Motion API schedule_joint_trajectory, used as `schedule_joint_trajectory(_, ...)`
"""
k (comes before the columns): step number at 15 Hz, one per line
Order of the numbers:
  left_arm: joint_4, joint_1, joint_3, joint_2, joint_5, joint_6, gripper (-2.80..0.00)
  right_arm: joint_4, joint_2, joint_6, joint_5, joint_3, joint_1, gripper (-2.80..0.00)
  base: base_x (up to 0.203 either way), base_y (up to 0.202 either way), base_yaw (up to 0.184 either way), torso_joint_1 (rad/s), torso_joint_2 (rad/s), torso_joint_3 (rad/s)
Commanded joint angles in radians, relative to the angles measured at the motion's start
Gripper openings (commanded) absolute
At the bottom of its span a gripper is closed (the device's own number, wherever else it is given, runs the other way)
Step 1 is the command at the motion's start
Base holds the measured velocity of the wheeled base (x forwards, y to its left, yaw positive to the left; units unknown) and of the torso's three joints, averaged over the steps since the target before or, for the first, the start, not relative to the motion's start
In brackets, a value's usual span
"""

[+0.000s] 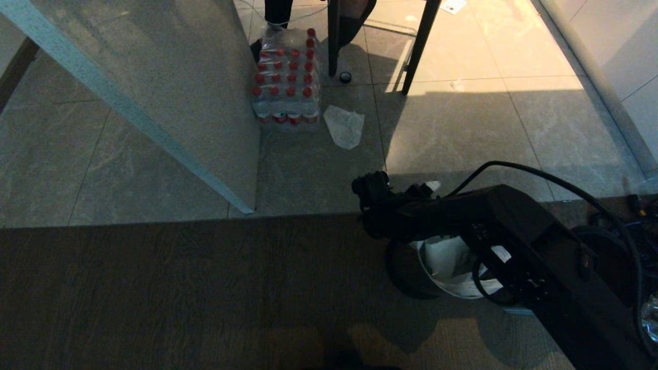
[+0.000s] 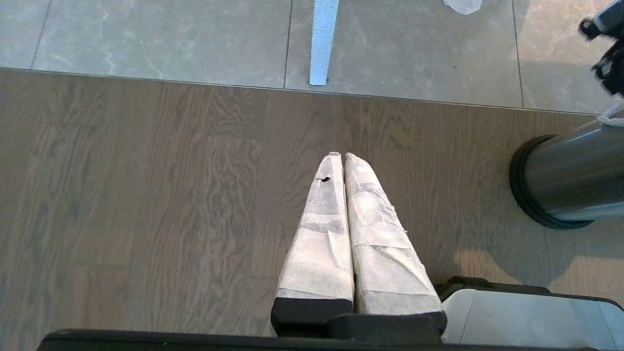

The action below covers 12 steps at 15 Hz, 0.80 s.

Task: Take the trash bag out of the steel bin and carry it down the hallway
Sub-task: Pick up the trash bag

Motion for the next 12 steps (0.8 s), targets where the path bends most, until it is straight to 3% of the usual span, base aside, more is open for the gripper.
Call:
schedule_joint_trajectory(1, 0.0, 0.002, 0.0, 0.0, 0.0, 0.0, -2.8, -0.003, -0.038, -0.001, -0.009, 0.011, 0.003, 0.0, 0.0, 0.0, 0.0, 0.0, 0.0, 0.0)
schedule_joint_trajectory(8, 0.0, 0.001, 0.0, 0.0, 0.0, 0.0, -2.8, -0.067, -0.115, 0.009, -0.012, 0.31, 0.16, 0.0, 0.0, 0.0, 0.0, 0.0, 0.0, 0.0)
schedule_joint_trajectory(12, 0.0, 0.001, 0.0, 0.0, 0.0, 0.0, -2.8, -0.133, -0.148, 0.009, -0.034, 0.481, 0.178, 0.0, 0.0, 0.0, 0.0, 0.0, 0.0, 0.0)
